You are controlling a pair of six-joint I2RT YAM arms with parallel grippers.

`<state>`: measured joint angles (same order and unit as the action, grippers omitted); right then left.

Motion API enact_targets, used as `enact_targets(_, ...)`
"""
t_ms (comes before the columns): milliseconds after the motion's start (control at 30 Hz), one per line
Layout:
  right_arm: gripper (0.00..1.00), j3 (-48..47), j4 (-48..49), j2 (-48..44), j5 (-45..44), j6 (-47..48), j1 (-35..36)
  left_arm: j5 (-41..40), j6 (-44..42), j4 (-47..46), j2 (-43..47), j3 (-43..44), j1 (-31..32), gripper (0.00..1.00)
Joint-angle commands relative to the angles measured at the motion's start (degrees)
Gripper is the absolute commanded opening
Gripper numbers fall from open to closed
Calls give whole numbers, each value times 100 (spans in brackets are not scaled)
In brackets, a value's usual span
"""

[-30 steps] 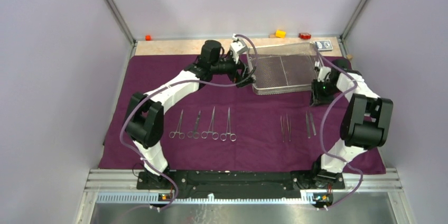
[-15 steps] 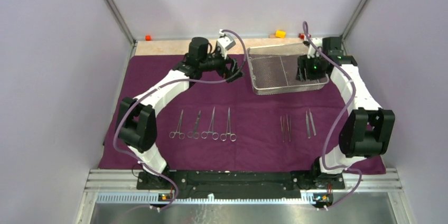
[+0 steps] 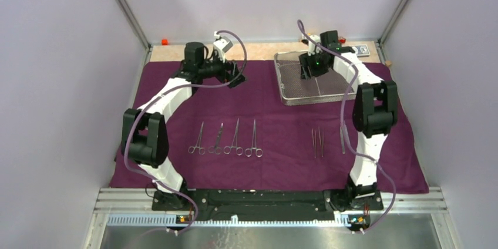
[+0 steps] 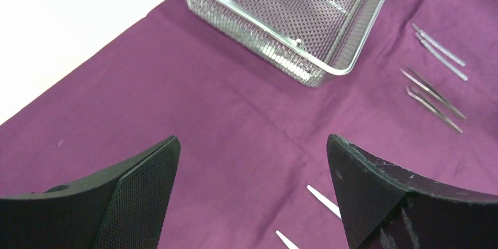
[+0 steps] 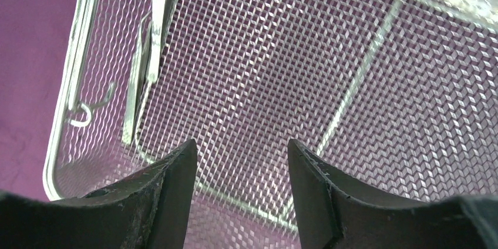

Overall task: Open and lay out the surgical kit
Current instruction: Place the medical item in the surgical kit.

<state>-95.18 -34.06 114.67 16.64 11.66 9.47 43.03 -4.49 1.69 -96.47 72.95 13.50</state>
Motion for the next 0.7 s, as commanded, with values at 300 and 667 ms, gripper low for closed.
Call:
enact_targets(300, 57, -1240, 671, 1239, 614, 389, 308, -69, -1922, 674, -158, -252, -593, 99)
enact_targets(667, 54, -1880, 1020, 1946, 725, -163, 615, 139, -1926, 384, -49, -582, -673, 99)
